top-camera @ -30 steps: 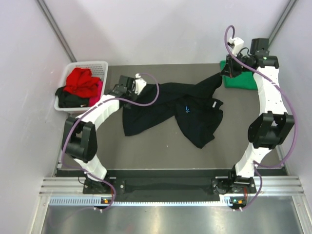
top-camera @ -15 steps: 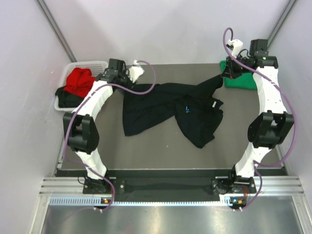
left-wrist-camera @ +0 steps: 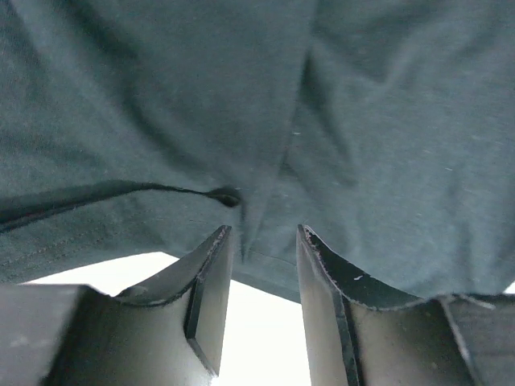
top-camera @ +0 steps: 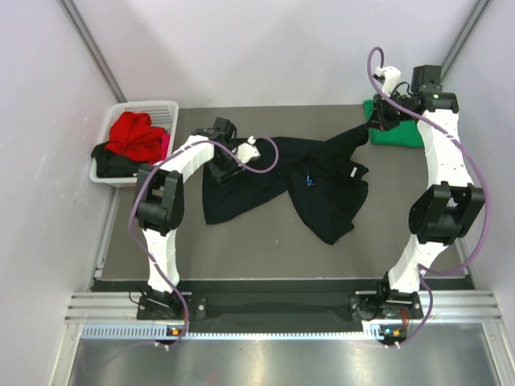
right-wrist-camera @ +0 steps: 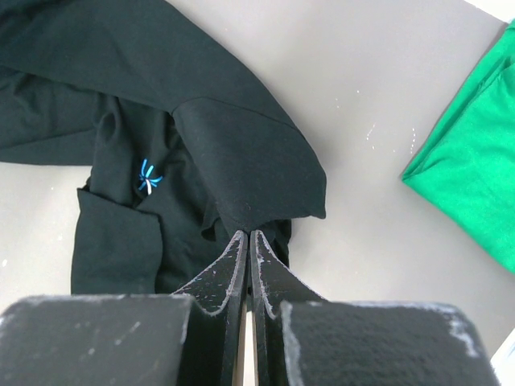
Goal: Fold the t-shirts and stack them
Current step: Flatten the tshirt out
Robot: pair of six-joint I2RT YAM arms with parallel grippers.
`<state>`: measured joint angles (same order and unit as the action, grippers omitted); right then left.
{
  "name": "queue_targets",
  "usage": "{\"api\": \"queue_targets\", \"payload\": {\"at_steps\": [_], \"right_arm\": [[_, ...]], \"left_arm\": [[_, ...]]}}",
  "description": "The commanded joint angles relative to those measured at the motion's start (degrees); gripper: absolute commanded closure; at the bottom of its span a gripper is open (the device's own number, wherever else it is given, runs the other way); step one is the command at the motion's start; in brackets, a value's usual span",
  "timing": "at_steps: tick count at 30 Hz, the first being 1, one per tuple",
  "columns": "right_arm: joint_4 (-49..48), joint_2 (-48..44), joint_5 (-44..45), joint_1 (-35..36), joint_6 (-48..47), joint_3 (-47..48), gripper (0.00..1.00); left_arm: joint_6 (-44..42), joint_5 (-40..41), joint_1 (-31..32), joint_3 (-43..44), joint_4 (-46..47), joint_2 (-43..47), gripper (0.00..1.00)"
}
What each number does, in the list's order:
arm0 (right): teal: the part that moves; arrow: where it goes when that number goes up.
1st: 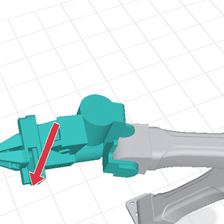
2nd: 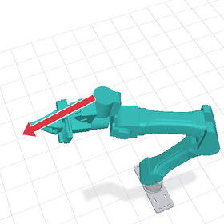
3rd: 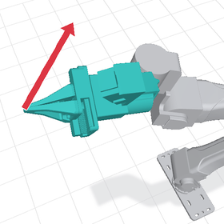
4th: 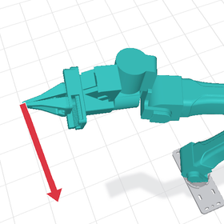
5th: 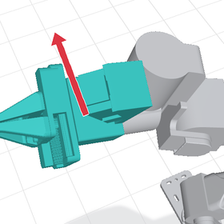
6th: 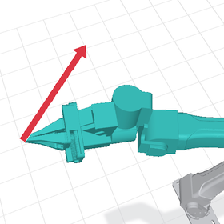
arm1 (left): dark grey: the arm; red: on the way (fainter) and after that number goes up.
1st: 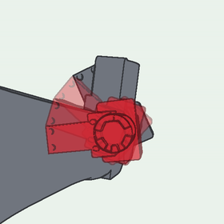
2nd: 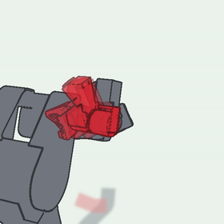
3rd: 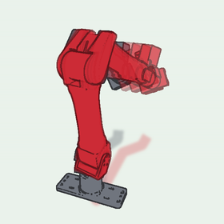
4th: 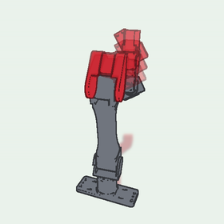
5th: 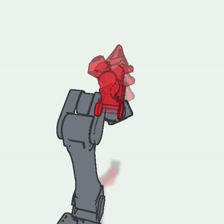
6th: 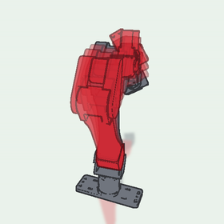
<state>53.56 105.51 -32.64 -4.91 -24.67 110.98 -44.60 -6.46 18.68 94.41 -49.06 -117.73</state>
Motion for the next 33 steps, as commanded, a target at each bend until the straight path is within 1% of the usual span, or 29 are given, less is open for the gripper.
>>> {"api": "queue_targets", "payload": {"at_steps": [1, 10, 20, 21, 23, 29, 31, 33], "right_arm": [[-0.48, -0.04, -0.32, 0.60, -0.38, -0.76, 1.00], [-0.21, 0.04, -0.05, 0.69, -0.74, -1.20, 1.00], [-0.12, 0.66, -0.49, 0.60, -0.91, -1.55, 1.00], [-0.21, 0.66, -0.58, 0.69, -0.82, -1.64, 1.00], [-0.12, 0.74, -0.84, 0.60, -0.91, -1.82, 1.00], [-0.12, 0.92, -0.75, 0.60, -1.09, -1.91, 1.00], [-0.21, 1.10, -0.76, 0.60, -1.00, -1.99, 1.00], [-0.12, 1.18, -0.76, 0.60, -1.00, -1.99, 1.00]], "left_arm": [[2.32, 2.32, -0.31, 2.62, 1.33, -0.92, 0.57], [4.69, 4.70, -0.39, 2.97, 4.41, -3.82, 0.62], [5.75, 5.93, -0.48, 5.08, 5.20, -6.10, 0.64], [5.84, 7.67, -0.57, 5.26, 5.29, -6.11, 0.64], [5.93, 8.04, -0.66, 5.52, 5.03, -6.80, 0.65], [7.86, 6.72, -1.89, 7.54, 4.85, -6.89, 0.65], [7.86, 3.57, -2.15, 9.47, 2.57, -7.60, 0.65], [8.21, 2.60, -2.59, 10.53, 1.43, -8.56, 0.65]]}}
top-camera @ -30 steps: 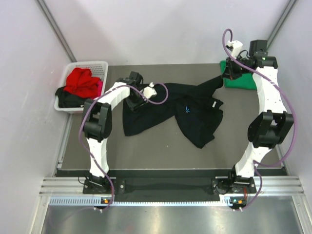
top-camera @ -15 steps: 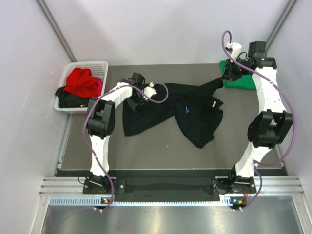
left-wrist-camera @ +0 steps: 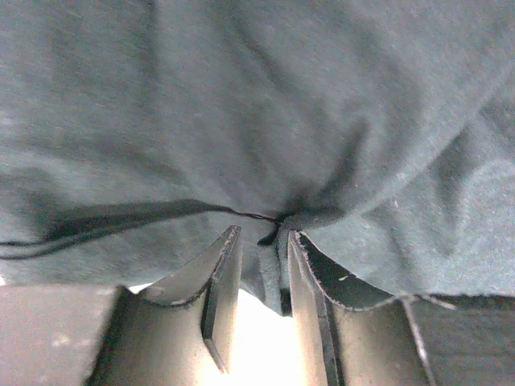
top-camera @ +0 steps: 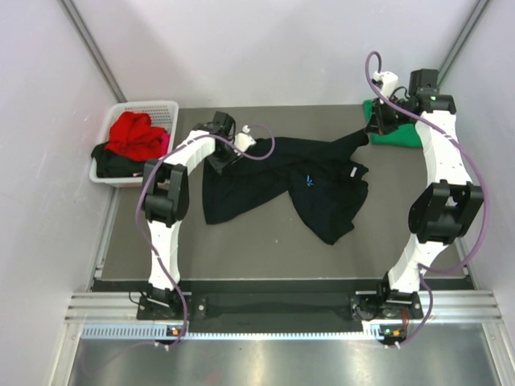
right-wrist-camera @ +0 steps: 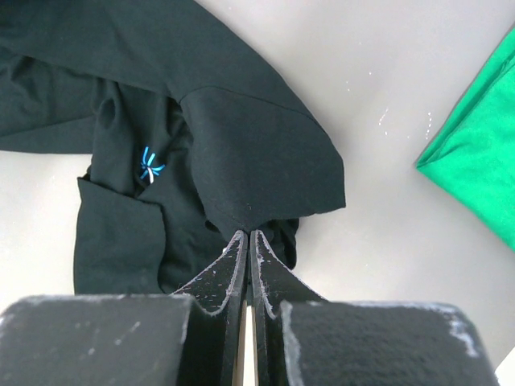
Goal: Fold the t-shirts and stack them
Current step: Flatten the tshirt out
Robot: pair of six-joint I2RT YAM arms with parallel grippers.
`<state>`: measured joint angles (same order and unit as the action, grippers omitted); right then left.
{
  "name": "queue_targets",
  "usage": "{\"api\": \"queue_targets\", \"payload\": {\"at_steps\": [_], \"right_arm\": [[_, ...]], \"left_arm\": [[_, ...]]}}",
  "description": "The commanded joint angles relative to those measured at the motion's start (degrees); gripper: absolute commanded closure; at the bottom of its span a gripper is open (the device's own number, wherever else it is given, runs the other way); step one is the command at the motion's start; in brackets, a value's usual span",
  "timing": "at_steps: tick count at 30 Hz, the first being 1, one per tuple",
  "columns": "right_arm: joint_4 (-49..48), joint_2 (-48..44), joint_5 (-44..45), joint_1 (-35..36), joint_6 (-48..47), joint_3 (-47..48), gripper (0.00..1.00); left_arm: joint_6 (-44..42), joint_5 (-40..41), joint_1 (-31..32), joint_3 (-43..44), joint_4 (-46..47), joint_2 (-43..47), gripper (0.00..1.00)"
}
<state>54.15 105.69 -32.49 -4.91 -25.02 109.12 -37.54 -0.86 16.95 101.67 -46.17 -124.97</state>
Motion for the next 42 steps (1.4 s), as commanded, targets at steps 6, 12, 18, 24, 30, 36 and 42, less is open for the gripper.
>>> {"api": "queue_targets", "payload": {"at_steps": [6, 12, 18, 24, 30, 36, 42], "right_arm": [[-0.80, 1.27, -0.91, 0.69, -0.47, -0.22, 1.00], [-0.54, 1.27, -0.82, 0.60, -0.73, -0.40, 1.00], [-0.63, 1.18, -0.82, 0.69, -0.82, -0.84, 1.00], [-0.71, 1.97, -1.08, 0.78, -0.47, 0.30, 1.00], [-0.71, 2.50, -1.08, 0.86, -0.56, 0.66, 1.00], [-0.71, 2.59, -1.17, 0.86, -0.65, 0.22, 1.00], [-0.80, 2.42, -1.17, 0.86, -0.65, -0.22, 1.00]], "left_arm": [[1.59, -2.83, -1.22, 3.19, -1.82, -1.95, 0.67], [1.33, -5.19, -1.57, 3.19, -4.45, -1.60, 0.65], [2.64, -7.84, -2.27, 2.66, -4.72, 1.83, 0.62], [4.14, -5.90, -2.89, 2.13, -4.37, 1.13, 0.63], [5.37, -5.64, -3.50, 3.53, -3.22, 0.43, 0.64], [5.72, -5.90, -3.85, 4.94, -3.57, -0.36, 0.66], [5.72, -5.99, -4.29, 6.26, -3.84, -0.19, 0.66]]}}
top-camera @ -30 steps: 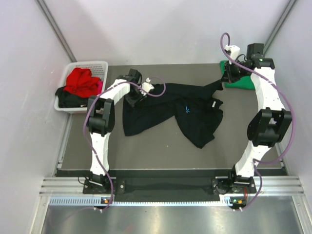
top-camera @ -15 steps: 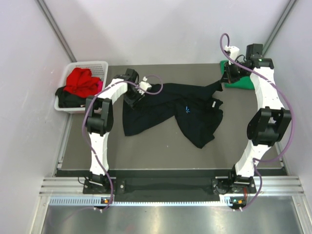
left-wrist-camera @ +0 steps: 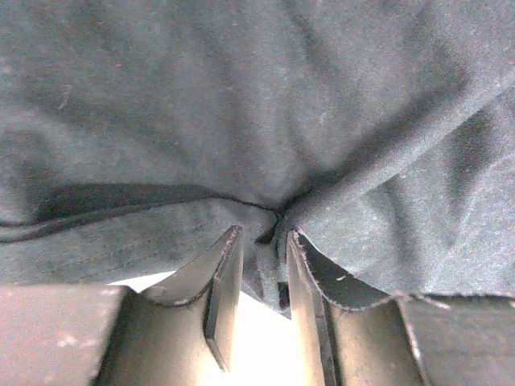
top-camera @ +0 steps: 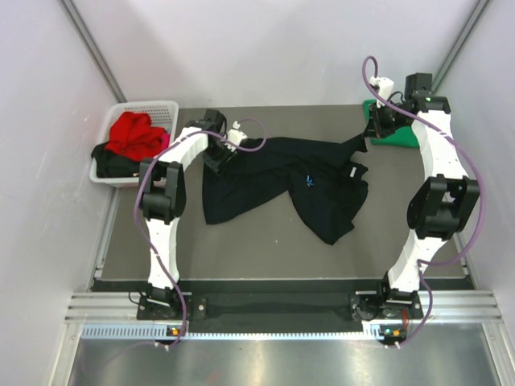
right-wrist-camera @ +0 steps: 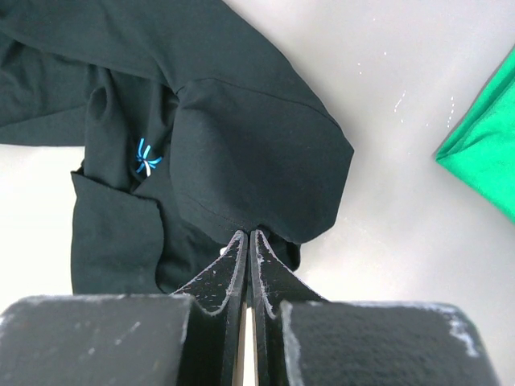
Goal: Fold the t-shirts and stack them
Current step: Flatten the tshirt out
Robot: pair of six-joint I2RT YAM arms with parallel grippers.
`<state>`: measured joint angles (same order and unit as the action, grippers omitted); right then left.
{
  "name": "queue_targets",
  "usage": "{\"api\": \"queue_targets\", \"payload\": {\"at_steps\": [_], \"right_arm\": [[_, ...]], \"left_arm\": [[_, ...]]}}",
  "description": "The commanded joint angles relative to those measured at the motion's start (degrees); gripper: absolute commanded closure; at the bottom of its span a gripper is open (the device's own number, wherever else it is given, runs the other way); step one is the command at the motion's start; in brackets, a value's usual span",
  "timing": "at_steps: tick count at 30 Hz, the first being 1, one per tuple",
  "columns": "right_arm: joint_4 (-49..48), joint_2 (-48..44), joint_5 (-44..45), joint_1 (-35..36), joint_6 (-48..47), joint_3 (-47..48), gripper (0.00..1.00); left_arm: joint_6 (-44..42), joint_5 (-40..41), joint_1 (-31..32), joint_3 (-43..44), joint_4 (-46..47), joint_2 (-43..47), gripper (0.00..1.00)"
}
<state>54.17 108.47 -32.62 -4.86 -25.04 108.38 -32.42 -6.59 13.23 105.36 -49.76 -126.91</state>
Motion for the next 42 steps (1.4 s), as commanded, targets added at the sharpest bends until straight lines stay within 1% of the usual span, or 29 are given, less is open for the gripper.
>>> {"api": "queue_targets", "payload": {"at_steps": [1, 17, 25, 29, 37, 42], "right_arm": [[-0.91, -0.36, -0.87, 0.91, -0.54, 0.52, 1.00], [-0.91, 0.43, -0.78, 1.52, -0.45, 1.22, 1.00], [-0.91, 0.43, -0.60, 1.87, -0.54, 1.40, 1.00], [-0.82, 0.17, -0.51, 1.87, -0.63, 1.14, 1.00], [-0.91, 0.17, -0.60, 1.87, -0.80, 0.52, 1.00], [-0.91, 0.34, -0.69, 1.87, -0.80, 0.87, 1.00]], "left_arm": [[0.43, -0.44, -0.58, 2.66, -0.43, 1.84, 0.66], [0.34, -4.04, -0.49, 3.62, -2.89, 2.37, 0.65], [1.05, -1.41, -0.67, 2.92, -1.48, 1.84, 0.66], [1.05, -1.58, -1.02, 2.66, -1.31, 1.76, 0.69], [1.49, -2.02, -1.37, 3.09, -1.40, 3.34, 0.64], [2.45, -2.64, -1.46, 2.66, -0.69, 3.78, 0.64]]}}
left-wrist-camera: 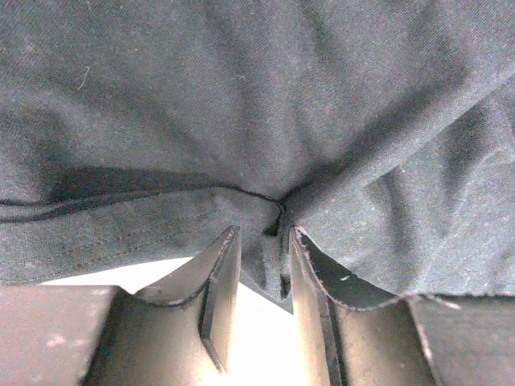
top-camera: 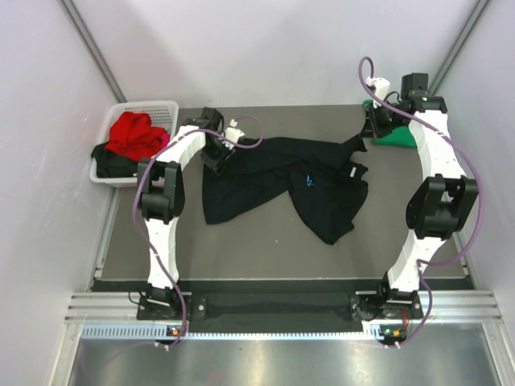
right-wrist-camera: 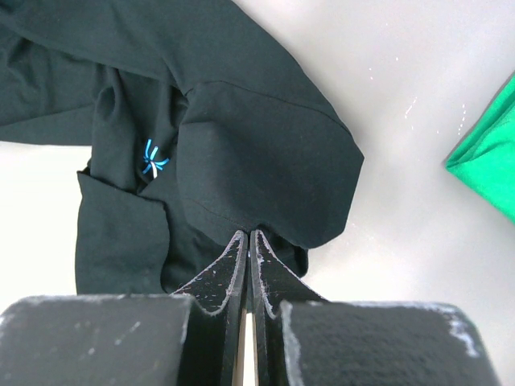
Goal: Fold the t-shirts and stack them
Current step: Flatten the tshirt out
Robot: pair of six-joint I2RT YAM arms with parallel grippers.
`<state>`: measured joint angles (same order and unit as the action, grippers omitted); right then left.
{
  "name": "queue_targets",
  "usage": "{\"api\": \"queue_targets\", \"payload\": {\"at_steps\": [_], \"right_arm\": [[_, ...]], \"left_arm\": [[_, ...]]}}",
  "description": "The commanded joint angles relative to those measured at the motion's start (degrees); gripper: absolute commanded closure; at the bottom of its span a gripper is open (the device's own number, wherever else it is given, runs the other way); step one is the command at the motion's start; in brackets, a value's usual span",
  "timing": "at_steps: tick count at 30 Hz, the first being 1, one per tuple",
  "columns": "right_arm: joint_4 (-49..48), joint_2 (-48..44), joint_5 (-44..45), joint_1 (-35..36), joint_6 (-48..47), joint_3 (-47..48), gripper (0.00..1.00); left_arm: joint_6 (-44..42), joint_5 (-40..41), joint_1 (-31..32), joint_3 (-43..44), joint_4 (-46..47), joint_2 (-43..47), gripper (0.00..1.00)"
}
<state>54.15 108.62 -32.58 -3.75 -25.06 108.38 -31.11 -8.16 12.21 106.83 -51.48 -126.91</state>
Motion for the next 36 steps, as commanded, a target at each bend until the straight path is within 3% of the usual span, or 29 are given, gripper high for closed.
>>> {"api": "queue_targets", "payload": {"at_steps": [1, 31, 36], "right_arm": [[-0.89, 0.28, -0.73, 0.85, -0.69, 0.87, 1.00], [-0.89, 0.63, -1.09, 0.94, -0.78, 0.52, 1.00], [-0.89, 0.63, -1.17, 0.94, -0.78, 0.17, 1.00]], "left_arm": [[1.40, -1.06, -0.52, 1.19, 0.95, 3.95, 0.64], [3.87, -1.94, -1.31, 0.67, 2.27, 5.09, 0.65], [1.59, -2.91, -0.26, -1.79, -0.10, 5.62, 0.59]]}}
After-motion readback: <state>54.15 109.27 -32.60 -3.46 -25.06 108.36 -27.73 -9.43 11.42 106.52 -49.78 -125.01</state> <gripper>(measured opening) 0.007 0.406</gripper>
